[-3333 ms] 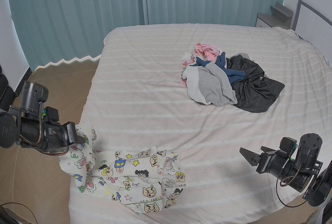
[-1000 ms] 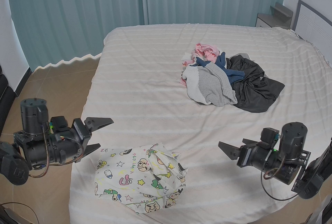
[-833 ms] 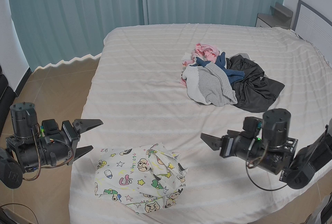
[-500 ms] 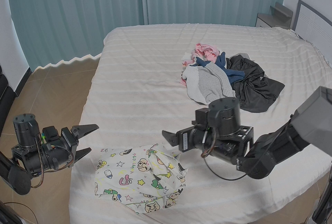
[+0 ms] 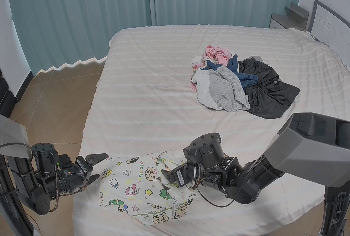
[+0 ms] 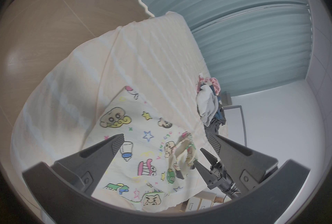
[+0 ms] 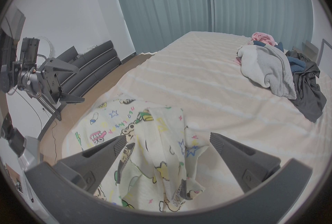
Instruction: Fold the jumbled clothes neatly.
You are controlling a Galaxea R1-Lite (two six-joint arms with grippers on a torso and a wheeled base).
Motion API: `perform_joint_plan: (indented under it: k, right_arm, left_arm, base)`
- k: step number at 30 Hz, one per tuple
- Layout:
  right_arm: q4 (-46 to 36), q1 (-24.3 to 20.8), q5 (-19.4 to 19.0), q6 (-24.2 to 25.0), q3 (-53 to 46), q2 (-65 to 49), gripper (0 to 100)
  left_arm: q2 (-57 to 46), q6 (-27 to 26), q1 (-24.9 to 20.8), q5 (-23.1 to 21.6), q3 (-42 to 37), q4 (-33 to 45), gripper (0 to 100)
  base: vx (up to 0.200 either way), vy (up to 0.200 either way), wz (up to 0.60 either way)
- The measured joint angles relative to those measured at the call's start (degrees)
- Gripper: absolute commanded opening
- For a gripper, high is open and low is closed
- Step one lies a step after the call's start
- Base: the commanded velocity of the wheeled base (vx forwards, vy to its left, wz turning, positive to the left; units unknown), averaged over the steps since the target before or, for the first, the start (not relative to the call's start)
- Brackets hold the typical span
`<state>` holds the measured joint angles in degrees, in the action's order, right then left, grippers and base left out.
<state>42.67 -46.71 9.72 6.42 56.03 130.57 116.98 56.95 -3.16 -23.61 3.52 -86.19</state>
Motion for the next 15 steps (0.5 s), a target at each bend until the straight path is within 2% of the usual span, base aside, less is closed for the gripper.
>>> perform_joint_plan:
  k: [8,9,15]
  right_arm:
    - [3.6,-0.1,0.0,-2.0,0.2,2.7,100]
    - [4.0,-0.1,0.1,-2.2,0.4,3.1,0]
    - [6.5,0.2,0.5,-3.4,1.2,4.9,0]
  left_arm:
    - [3.3,0.0,0.1,0.2,-0.5,-0.4,100]
    - [3.5,0.0,0.1,0.2,-0.5,-0.4,100]
    - [4.1,0.0,0.1,0.2,-0.5,-0.4,100]
  base:
    - [0.000,0.000,0.00]
    - [0.000,0.000,0.00]
    - [0.000,0.000,0.00]
